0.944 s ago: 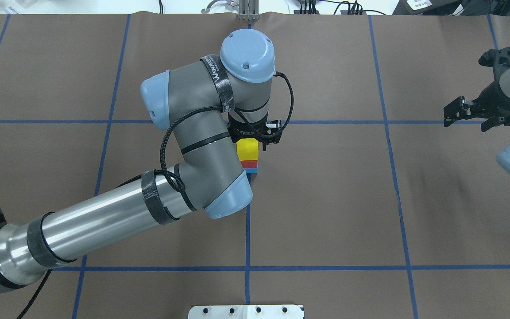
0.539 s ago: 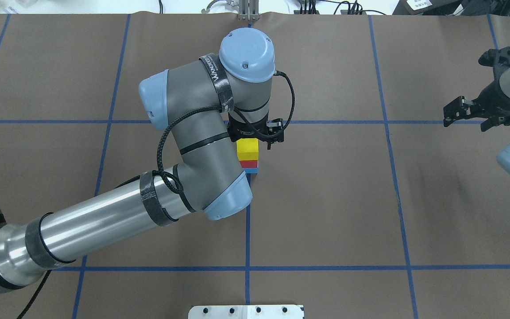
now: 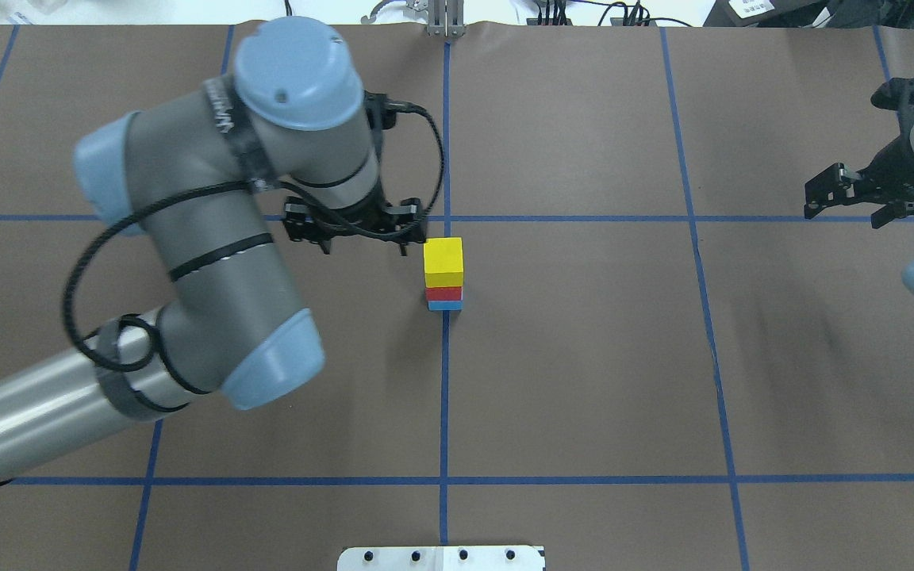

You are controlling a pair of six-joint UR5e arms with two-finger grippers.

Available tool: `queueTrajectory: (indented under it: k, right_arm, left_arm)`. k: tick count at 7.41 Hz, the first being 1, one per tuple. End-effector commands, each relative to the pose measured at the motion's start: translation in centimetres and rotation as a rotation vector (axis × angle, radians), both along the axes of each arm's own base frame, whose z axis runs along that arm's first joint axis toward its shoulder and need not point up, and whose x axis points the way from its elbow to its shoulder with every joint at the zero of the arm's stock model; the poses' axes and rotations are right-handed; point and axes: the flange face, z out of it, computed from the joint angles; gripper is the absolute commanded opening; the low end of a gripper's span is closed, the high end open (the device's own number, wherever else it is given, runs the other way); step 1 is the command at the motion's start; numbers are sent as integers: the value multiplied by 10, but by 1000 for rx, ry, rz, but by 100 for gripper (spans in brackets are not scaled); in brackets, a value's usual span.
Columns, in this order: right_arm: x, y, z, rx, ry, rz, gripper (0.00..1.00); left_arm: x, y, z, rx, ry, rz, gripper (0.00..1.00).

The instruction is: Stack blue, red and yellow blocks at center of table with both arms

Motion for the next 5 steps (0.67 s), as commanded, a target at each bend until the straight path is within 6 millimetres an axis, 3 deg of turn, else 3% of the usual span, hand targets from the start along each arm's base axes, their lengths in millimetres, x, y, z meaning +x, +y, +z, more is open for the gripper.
queueTrajectory:
  k: [1,3,4,5]
  right_arm:
    - [39,-9,0,-7,-18,59,100]
    - [94,-8,12,-65,-77,127,100]
    - [119,-8,11,-70,-99,161,100]
    - [126,-4,15,-70,-112,154,100]
  left_arm:
    - [-124,-4,114,123,-97,61,100]
    - [-238,-24,244,143,-111,143,100]
    - [-278,-40,291,66,-74,99,100]
    - [-323,-61,328,47,-28,107,100]
